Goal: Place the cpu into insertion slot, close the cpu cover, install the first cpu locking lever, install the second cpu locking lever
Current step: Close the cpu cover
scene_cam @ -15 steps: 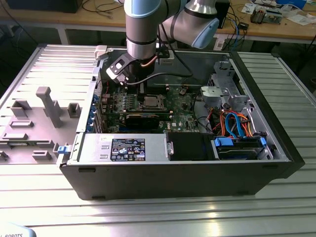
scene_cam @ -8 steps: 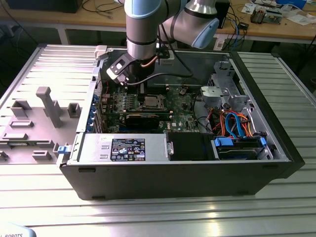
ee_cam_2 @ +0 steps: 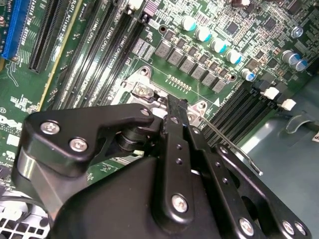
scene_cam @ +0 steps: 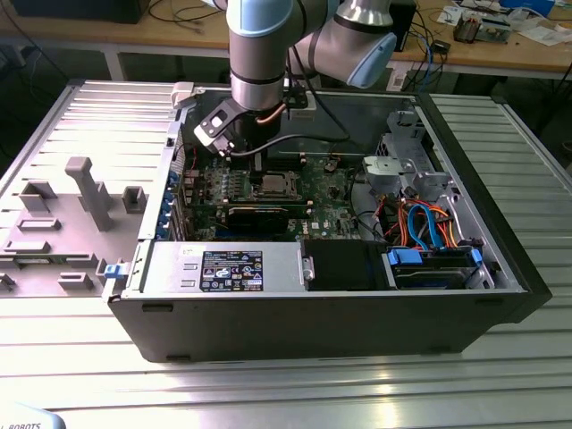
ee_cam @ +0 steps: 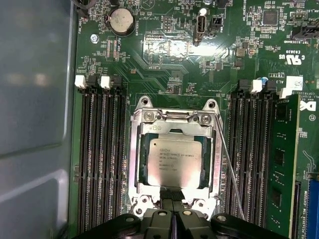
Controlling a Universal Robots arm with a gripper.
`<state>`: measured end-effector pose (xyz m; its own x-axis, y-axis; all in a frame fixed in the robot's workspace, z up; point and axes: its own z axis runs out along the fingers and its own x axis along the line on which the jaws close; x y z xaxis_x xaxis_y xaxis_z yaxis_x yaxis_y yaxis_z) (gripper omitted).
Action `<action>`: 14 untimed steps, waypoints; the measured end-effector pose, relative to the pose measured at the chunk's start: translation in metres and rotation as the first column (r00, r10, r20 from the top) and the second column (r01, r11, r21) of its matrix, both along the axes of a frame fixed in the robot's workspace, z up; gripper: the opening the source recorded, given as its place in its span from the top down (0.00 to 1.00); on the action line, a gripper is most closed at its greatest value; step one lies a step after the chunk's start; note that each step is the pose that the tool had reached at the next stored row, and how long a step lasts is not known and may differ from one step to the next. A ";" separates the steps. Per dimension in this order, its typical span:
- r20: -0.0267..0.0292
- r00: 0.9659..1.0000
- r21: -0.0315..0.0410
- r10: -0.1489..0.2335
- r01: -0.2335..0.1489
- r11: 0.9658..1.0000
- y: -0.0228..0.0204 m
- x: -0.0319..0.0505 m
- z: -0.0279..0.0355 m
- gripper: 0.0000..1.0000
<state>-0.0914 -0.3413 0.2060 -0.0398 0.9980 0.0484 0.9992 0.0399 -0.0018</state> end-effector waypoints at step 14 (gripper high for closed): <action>0.000 1.000 0.001 -0.021 0.021 1.000 0.0000 0.0000 0.0204 0.89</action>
